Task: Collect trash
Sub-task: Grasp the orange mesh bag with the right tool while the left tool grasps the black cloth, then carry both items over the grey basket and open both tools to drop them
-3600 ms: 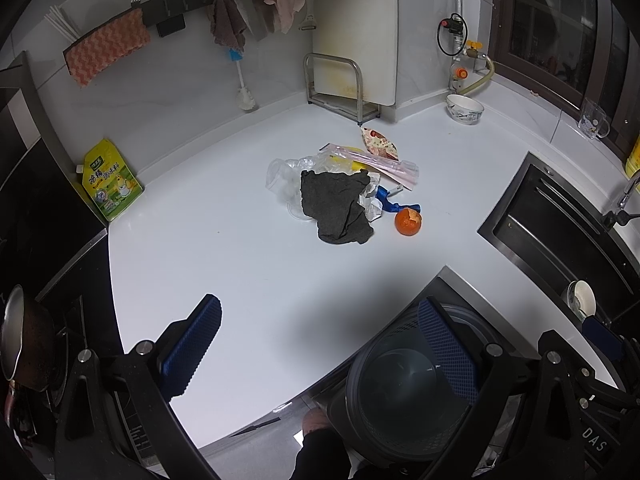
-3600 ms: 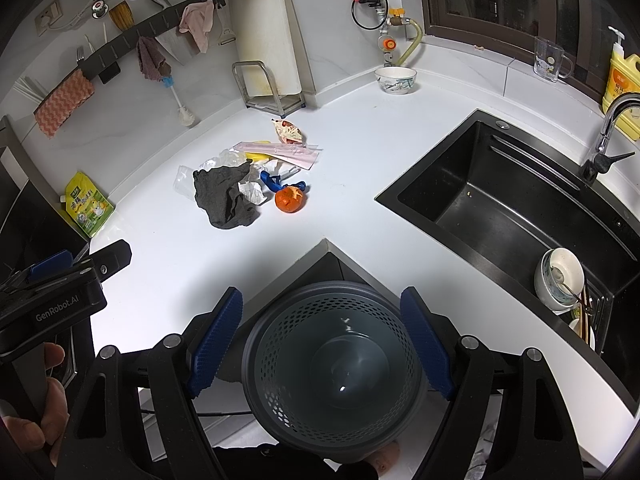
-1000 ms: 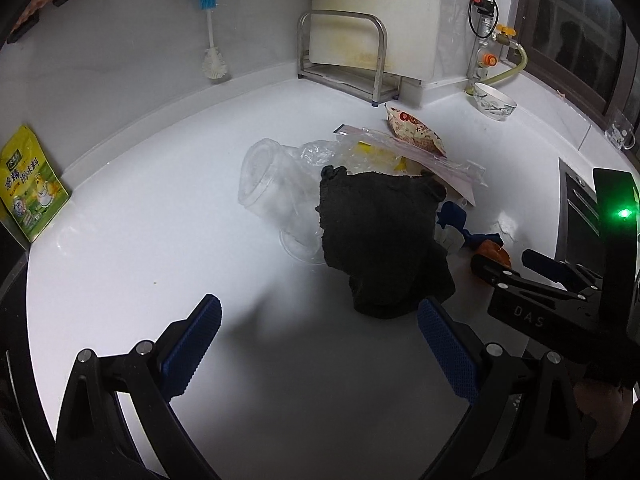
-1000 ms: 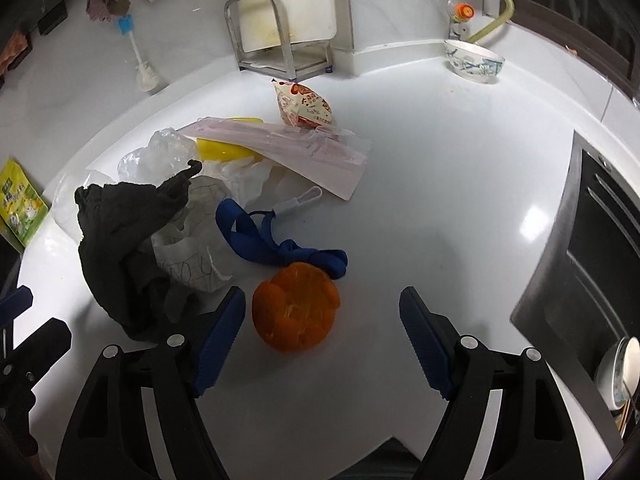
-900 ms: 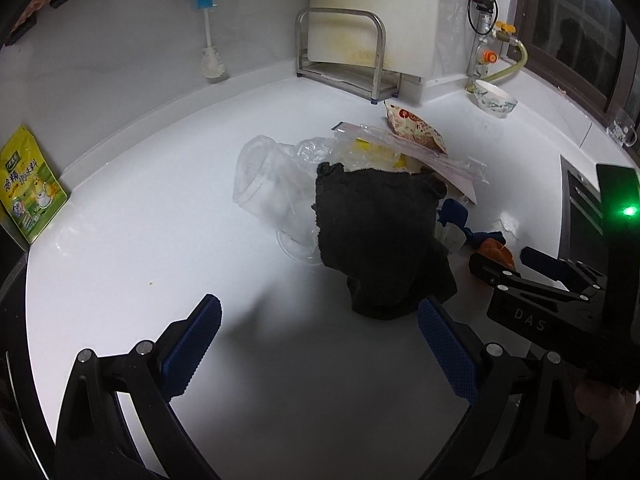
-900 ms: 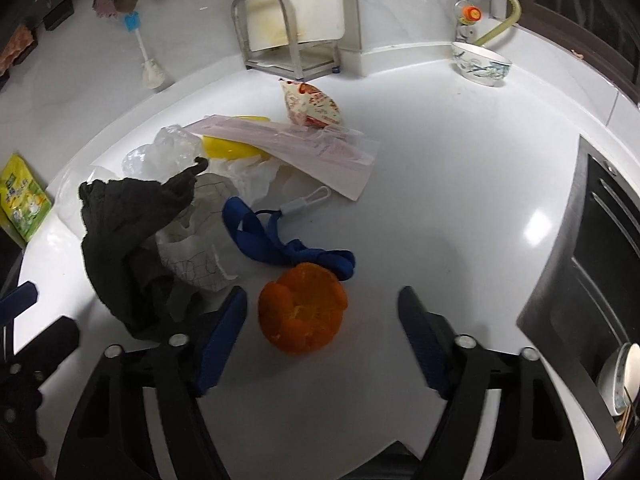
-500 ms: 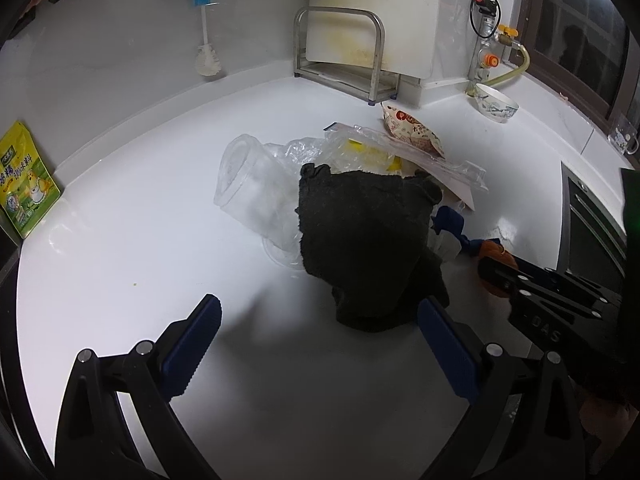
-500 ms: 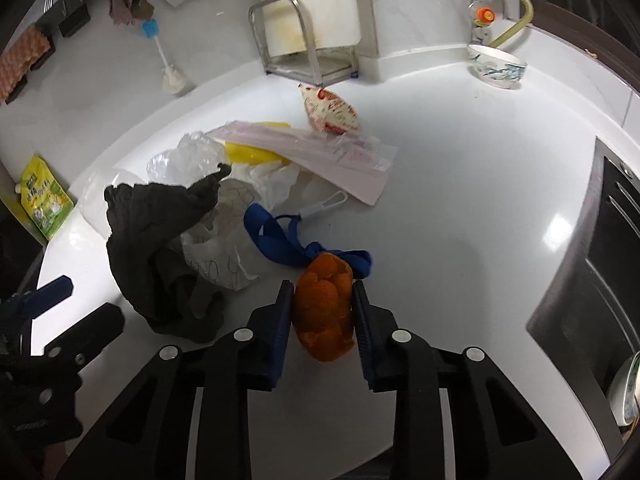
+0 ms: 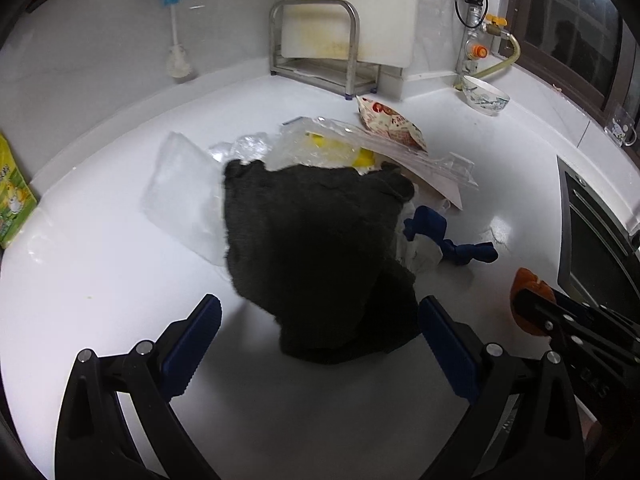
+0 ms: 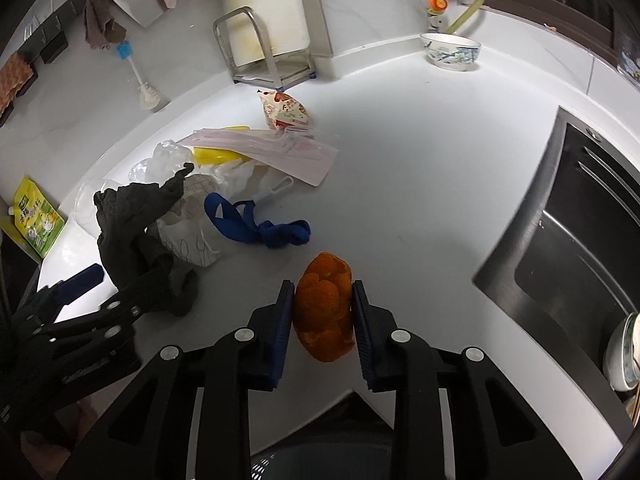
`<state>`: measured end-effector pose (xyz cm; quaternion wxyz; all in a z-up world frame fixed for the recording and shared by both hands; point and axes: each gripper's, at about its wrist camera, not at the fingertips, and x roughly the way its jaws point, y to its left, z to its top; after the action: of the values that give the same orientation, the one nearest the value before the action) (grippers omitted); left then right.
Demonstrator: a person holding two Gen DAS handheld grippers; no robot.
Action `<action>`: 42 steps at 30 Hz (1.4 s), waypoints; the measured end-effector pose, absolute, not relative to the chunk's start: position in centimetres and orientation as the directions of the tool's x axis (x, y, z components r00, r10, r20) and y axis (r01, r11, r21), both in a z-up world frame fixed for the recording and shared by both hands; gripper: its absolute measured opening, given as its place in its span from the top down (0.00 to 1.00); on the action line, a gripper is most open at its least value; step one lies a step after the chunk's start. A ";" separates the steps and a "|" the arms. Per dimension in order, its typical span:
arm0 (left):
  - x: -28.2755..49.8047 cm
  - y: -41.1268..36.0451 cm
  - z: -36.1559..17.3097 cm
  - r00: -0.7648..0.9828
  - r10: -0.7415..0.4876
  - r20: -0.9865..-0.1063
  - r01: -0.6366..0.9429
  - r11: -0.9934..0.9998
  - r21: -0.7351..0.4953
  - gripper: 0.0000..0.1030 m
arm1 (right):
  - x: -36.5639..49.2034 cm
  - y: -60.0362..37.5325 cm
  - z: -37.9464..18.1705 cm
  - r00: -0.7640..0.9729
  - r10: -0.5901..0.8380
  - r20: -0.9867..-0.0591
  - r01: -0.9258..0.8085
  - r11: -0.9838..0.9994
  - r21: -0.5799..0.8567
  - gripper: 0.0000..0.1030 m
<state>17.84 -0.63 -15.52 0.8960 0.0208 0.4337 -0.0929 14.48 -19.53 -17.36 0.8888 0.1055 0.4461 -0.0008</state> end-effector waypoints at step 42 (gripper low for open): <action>9.8 1.4 -6.9 0.659 -0.231 -0.716 0.270 0.961 -0.062 0.84 | 4.4 -18.7 -11.6 0.633 0.118 -0.765 0.087 0.971 0.222 0.73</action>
<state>9.83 1.43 -6.95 0.9105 0.0249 0.3893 -0.1375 4.39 -18.74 -11.58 0.8956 0.1199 0.4283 0.0086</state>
